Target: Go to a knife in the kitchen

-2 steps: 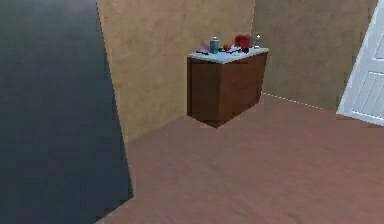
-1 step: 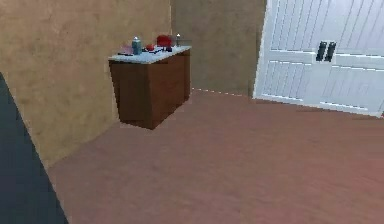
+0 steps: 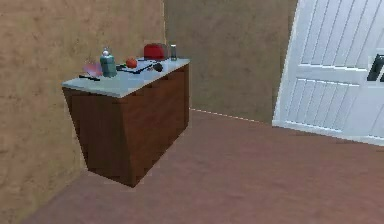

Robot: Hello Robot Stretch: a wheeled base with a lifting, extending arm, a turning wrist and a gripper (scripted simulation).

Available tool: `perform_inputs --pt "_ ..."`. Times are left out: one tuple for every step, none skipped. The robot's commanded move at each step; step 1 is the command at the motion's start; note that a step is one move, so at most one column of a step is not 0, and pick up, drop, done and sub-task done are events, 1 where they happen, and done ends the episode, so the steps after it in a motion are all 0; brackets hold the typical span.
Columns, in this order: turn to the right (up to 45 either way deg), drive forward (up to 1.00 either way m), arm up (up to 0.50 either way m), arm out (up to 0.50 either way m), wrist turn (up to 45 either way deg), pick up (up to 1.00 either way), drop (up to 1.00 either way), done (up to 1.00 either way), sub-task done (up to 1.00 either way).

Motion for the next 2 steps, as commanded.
perform_inputs --pt "0.0 1.0 0.0 0.0 0.0 0.0 0.0 0.0 0.0" --pt "3.0 0.0 0.0 0.0 0.0 0.0 0.0 0.0 0.0"
